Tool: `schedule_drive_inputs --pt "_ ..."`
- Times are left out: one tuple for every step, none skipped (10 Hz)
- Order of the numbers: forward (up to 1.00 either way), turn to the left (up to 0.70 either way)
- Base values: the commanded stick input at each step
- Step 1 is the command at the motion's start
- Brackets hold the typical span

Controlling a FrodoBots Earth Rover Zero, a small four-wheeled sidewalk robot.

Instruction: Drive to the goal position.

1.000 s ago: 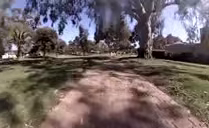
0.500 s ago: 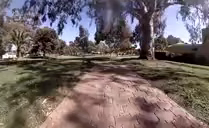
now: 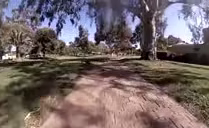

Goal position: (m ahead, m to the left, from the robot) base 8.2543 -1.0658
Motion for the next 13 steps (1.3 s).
schedule_drive_inputs --pt "0.70 0.00" --pt "0.70 0.00" --pt "0.70 0.00" --pt "0.70 0.00" --pt "0.70 0.00" --pt "0.70 0.00" --pt "0.70 0.00" --pt "0.70 0.00" --pt "0.70 0.00" --pt "0.70 0.00" --pt "0.70 0.00" --pt "0.70 0.00" --pt "0.70 0.00"
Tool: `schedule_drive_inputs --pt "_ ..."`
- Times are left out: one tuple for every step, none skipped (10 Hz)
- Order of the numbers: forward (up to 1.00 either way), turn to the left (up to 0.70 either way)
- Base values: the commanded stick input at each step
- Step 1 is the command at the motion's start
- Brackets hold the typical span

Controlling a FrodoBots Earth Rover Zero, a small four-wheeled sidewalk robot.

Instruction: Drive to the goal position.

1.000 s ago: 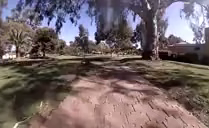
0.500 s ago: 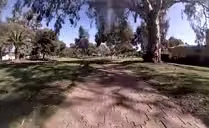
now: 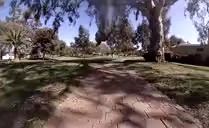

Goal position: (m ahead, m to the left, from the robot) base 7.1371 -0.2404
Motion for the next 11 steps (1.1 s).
schedule_drive_inputs --pt "0.70 0.00" --pt "0.70 0.00" --pt "0.70 0.00" --pt "0.70 0.00" --pt "0.70 0.00" --pt "0.70 0.00" --pt "0.70 0.00" --pt "0.70 0.00" --pt "0.70 0.00" --pt "0.70 0.00" --pt "0.70 0.00"
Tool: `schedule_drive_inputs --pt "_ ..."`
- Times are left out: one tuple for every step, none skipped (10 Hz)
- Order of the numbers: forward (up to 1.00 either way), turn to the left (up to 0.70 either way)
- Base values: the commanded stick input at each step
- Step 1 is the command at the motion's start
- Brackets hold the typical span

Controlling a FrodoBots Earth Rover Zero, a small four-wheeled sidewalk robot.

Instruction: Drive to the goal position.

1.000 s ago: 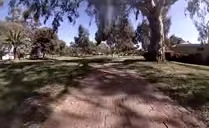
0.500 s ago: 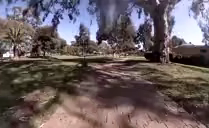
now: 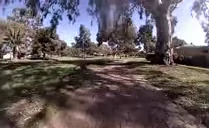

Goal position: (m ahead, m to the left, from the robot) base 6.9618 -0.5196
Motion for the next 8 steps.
schedule_drive_inputs --pt "0.70 0.00" --pt "0.70 0.00" --pt "0.70 0.00" --pt "0.70 0.00" --pt "0.70 0.00" --pt "0.70 0.00" --pt "0.70 0.00" --pt "0.70 0.00"
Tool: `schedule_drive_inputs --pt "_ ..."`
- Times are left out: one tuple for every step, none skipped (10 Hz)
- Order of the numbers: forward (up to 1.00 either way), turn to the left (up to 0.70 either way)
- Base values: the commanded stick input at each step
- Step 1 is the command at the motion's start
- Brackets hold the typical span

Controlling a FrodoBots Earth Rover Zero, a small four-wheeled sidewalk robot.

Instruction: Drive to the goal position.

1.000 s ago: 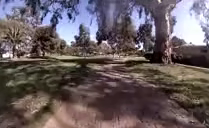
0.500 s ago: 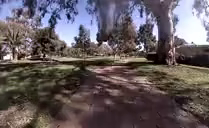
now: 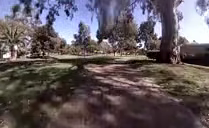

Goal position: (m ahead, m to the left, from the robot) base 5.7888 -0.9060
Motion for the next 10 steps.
schedule_drive_inputs --pt "0.70 -0.28" --pt "0.70 -0.16" --pt "0.70 -0.03" --pt "0.70 0.00" --pt "0.70 0.00" --pt "0.70 0.00" --pt "0.70 0.00" --pt "0.70 0.00" --pt "0.70 0.00" --pt "0.70 0.00"
